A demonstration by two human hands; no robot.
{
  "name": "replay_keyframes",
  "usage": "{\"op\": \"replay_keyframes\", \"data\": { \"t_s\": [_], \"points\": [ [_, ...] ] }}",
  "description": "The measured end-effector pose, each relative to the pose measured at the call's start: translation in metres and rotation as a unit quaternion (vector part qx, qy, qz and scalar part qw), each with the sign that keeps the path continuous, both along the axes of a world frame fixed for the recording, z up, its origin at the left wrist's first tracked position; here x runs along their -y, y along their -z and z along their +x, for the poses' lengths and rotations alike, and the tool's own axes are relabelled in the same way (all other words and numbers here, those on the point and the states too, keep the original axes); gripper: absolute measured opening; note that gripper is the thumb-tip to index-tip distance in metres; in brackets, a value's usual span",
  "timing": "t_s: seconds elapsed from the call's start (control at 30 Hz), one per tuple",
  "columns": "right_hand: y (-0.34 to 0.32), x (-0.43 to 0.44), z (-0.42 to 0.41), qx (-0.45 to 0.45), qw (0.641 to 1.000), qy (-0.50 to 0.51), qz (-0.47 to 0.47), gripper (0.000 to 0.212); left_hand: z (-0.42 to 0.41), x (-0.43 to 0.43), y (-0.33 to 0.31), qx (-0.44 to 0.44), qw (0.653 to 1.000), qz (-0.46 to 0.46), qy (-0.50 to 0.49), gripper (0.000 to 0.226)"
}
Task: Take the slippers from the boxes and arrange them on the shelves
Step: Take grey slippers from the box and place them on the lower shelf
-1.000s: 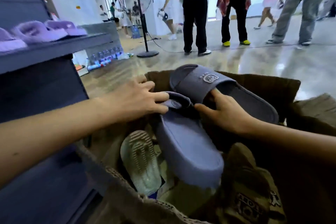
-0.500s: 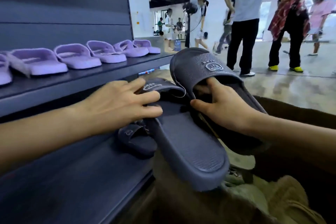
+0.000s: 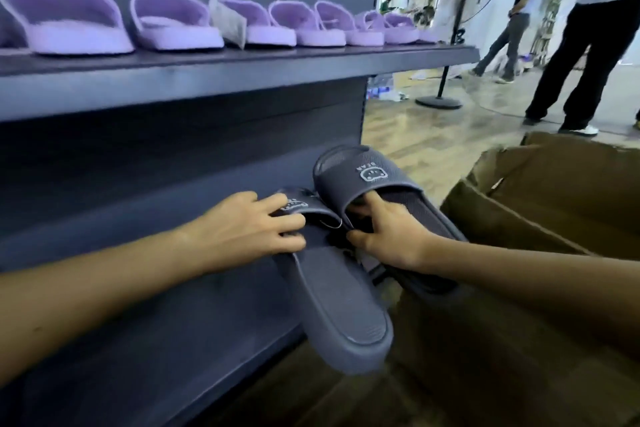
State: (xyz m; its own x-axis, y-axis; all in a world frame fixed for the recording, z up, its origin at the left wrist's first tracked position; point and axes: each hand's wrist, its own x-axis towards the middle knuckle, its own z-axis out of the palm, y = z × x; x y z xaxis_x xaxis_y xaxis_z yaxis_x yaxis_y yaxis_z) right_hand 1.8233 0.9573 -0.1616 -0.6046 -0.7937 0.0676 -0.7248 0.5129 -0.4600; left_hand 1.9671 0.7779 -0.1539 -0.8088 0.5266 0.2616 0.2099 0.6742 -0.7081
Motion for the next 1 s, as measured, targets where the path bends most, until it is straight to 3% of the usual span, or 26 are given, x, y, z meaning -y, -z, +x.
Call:
{"op": "replay_keyframes", "data": {
  "t_s": [0.27,0.33,0.43,0.5,0.57,0.63,0.7,0.8,0.87,0.93,1.0],
  "points": [
    [0.122,0.108,0.013,0.138,0.987,0.077,0.028,0.057,0.013,0.065,0.115,0.096,0.987,0.016,-0.126,0.033],
    [0.144,0.128,0.013,0.143,0.985,0.082,0.040,0.062,0.011,0.078,0.138,0.131,0.978,0.008,-0.164,0.018],
    [0.172,0.153,0.010,0.148,0.984,0.085,0.052,0.064,0.009,0.092,0.168,0.154,0.964,0.034,-0.213,0.021],
    [0.182,0.162,0.007,0.098,0.989,0.061,0.094,0.061,0.013,0.088,0.180,0.126,0.951,0.097,-0.265,0.022],
    [0.186,0.163,0.005,0.042,0.988,0.023,0.148,0.056,0.019,0.082,0.200,0.142,0.906,0.211,-0.338,0.029],
    [0.193,0.162,0.002,0.036,0.984,-0.013,0.172,0.049,0.033,0.073,0.215,0.223,0.808,0.352,-0.417,0.045],
    [0.199,0.160,0.000,0.008,0.983,-0.037,0.181,0.047,0.048,0.065,0.226,0.218,0.748,0.446,-0.441,0.056],
    [0.206,0.159,0.000,-0.033,0.985,-0.045,0.162,0.047,0.055,0.049,0.242,0.190,0.743,0.467,-0.439,0.070],
    [0.210,0.155,0.001,-0.043,0.988,-0.049,0.141,0.057,0.050,0.032,0.248,0.216,0.741,0.469,-0.430,0.086],
    [0.213,0.149,0.001,-0.035,0.990,-0.060,0.125,0.065,0.040,0.021,0.256,0.244,0.715,0.487,-0.438,0.105],
    [0.215,0.142,-0.002,-0.029,0.988,-0.079,0.129,0.065,0.027,0.021,0.258,0.244,0.696,0.510,-0.444,0.106]
  ]
}}
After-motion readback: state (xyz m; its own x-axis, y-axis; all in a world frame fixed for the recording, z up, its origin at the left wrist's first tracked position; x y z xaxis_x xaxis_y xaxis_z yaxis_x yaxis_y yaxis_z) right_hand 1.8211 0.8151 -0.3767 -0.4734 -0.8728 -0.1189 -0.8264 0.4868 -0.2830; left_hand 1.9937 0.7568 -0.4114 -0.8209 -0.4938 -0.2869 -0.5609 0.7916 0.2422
